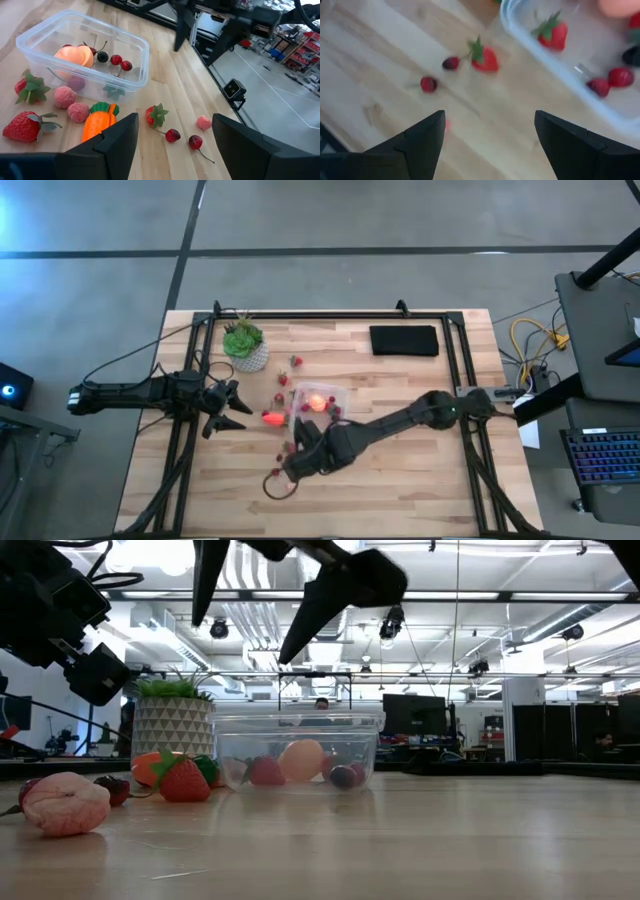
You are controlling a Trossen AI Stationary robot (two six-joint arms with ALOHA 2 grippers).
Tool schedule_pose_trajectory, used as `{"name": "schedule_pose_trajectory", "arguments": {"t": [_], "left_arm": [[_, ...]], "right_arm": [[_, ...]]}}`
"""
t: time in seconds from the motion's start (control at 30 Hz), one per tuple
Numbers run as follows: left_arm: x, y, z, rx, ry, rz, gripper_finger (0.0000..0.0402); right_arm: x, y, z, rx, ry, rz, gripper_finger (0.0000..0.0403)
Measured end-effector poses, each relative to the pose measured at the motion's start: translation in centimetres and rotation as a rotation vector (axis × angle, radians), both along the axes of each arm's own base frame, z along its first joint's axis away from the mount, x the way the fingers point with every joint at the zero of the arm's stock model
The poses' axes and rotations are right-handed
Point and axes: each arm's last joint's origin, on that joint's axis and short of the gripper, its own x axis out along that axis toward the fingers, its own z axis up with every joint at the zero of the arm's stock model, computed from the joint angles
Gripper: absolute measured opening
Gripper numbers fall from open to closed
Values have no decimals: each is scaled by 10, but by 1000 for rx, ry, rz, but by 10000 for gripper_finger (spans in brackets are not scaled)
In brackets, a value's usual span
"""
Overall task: Pick and placing Produce into tupperware
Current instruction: Put the strawberry into the transparent container
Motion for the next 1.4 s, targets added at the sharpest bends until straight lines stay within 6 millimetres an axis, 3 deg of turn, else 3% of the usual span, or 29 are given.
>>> {"name": "schedule_pose_trajectory", "arguments": {"t": [0.37,0.5,0.7,0.87,0.97,1.13,1.3,1.4], "left_arm": [[0,0,0,0,0,0,240],[0,0,0,0,0,0,240],[0,0,0,0,0,0,240],[0,0,0,0,2,0,240],[0,0,0,0,0,1,240],[0,0,0,0,2,0,240],[0,0,0,0,0,0,240],[0,0,0,2,-2,0,240]], "right_arm": [[-26,46,11,-9,-62,-56,291],[-39,56,31,-30,-138,-78,285],[-50,55,60,4,-200,-50,277],[-43,57,94,-85,-424,152,279],[-40,49,115,-153,-523,256,283],[-40,19,144,-200,-600,245,281],[-25,11,184,-111,-960,587,279],[-16,1,191,-84,-1073,668,281]]}}
